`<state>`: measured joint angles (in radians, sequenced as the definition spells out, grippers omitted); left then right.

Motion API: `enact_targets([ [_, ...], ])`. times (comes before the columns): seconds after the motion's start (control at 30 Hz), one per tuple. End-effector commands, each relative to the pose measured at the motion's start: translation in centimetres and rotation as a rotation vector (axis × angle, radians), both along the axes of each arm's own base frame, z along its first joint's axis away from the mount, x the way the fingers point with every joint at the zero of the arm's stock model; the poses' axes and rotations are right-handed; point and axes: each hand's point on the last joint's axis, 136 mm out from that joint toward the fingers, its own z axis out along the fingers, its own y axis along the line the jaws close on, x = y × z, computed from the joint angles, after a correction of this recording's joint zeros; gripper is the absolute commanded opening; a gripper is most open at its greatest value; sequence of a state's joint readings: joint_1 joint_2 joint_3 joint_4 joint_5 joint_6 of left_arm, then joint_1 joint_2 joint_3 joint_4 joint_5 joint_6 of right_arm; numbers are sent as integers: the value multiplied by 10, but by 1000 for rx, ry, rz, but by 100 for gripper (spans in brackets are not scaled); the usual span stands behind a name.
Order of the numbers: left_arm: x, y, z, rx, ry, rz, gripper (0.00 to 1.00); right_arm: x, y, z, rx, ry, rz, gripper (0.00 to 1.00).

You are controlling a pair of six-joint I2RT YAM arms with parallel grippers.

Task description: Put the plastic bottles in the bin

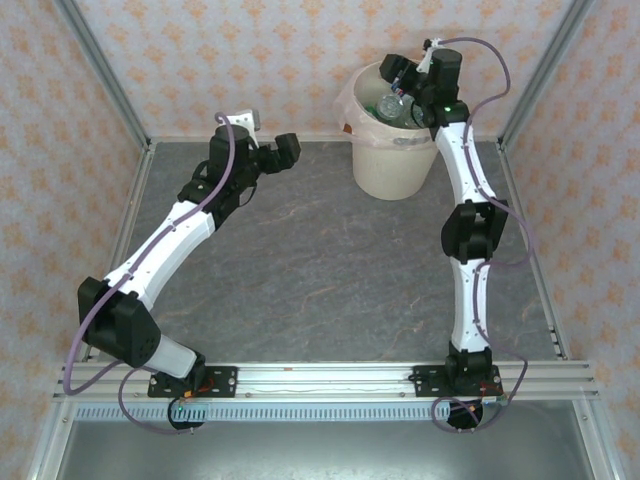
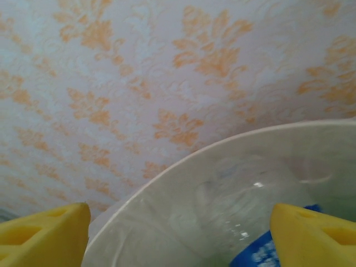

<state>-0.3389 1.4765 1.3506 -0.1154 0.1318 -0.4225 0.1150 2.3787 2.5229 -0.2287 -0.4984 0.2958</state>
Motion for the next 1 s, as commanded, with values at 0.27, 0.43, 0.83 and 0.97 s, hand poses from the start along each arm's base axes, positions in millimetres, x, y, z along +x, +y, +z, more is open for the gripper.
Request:
enact_targets([
  [0.27, -2, 0, 10, -48, -20, -9, 99, -30, 19, 36, -74, -37, 61, 85],
  [0.43, -3, 6, 15, -36, -31, 18, 99, -45, 8, 76, -72, -99, 13, 87],
  [0.83, -14, 60, 16, 94, -39, 267, 99, -107, -15, 92, -96, -44, -66, 100],
  [0.97, -26, 82, 5, 163, -35, 346, 99, -140, -22, 76, -88, -32, -82, 100],
])
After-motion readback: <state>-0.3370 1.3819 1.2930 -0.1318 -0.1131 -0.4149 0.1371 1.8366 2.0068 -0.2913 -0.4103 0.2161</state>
